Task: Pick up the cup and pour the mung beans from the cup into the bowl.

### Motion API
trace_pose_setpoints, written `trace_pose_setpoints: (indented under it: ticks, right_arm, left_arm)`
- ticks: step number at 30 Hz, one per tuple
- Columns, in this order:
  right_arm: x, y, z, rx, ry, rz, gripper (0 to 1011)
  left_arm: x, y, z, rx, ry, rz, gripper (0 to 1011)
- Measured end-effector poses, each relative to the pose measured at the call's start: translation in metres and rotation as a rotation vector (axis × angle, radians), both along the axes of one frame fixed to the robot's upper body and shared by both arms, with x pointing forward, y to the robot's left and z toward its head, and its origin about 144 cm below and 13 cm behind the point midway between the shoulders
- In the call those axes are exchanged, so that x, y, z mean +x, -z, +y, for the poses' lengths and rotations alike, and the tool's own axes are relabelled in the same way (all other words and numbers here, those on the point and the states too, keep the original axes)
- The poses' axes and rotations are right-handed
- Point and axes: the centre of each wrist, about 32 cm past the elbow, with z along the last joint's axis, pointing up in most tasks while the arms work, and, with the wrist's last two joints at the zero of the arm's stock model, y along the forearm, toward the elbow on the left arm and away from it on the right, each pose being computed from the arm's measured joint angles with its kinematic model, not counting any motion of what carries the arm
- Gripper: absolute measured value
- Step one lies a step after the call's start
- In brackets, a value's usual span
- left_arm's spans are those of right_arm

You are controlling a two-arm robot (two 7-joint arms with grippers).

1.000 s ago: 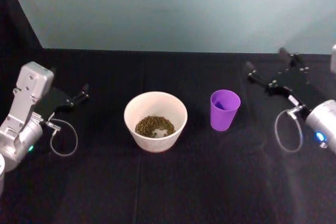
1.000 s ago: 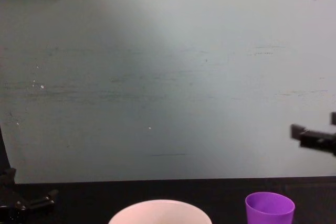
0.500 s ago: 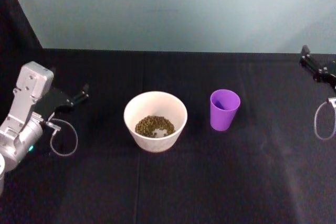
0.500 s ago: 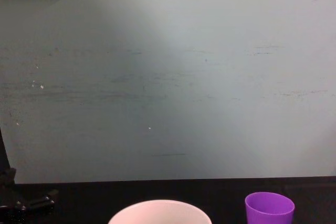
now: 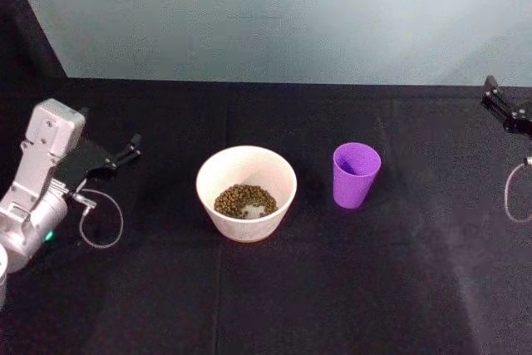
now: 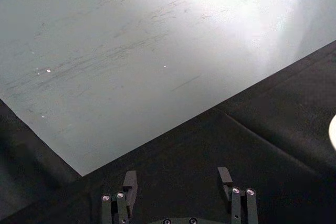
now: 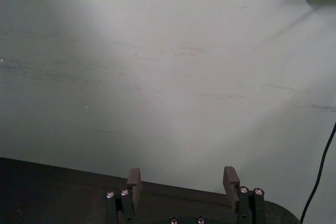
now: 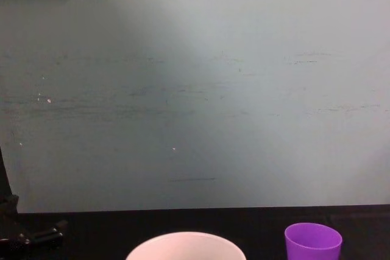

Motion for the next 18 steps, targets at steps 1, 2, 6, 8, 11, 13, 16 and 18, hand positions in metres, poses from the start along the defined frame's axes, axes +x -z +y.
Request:
trace_pose_setpoints:
  ticks: [1,2,6,8,11,13,16,18]
  right_arm:
    - [0.0,0.0,0.0001,0.0,0.0,0.0,1002]
    - [-0.0001,-0.0001,0.0002,0.0,0.0,-0.001,1003]
    - [-0.0001,-0.0002,0.0005,0.0,0.0,-0.002,1003]
    - [-0.0002,-0.0003,0.0006,0.0,0.0,-0.002,1003]
    - [-0.0002,-0.0003,0.0008,0.0,0.001,-0.003,1003]
    - [-0.0003,-0.0003,0.0009,0.0,0.002,-0.003,1003]
    - [-0.0004,-0.0003,0.001,0.0,0.002,-0.003,1002]
    - [-0.0004,-0.0003,0.0011,0.0,0.002,-0.003,1003]
  left_arm:
    - [0.0,0.0,0.0,0.0,0.0,0.0,1000]
    - [0.0,0.0,0.0,0.0,0.0,0.0,1000]
    - [0.0,0.0,0.0,0.0,0.0,0.0,1000]
    - [0.0,0.0,0.0,0.0,0.0,0.0,1000]
    - [0.0,0.0,0.0,0.0,0.0,0.0,1000]
    - [0.0,0.0,0.0,0.0,0.0,0.0,1000]
    - [0.0,0.0,0.0,0.0,0.0,0.0,1000]
    - [0.0,0.0,0.0,0.0,0.0,0.0,1000]
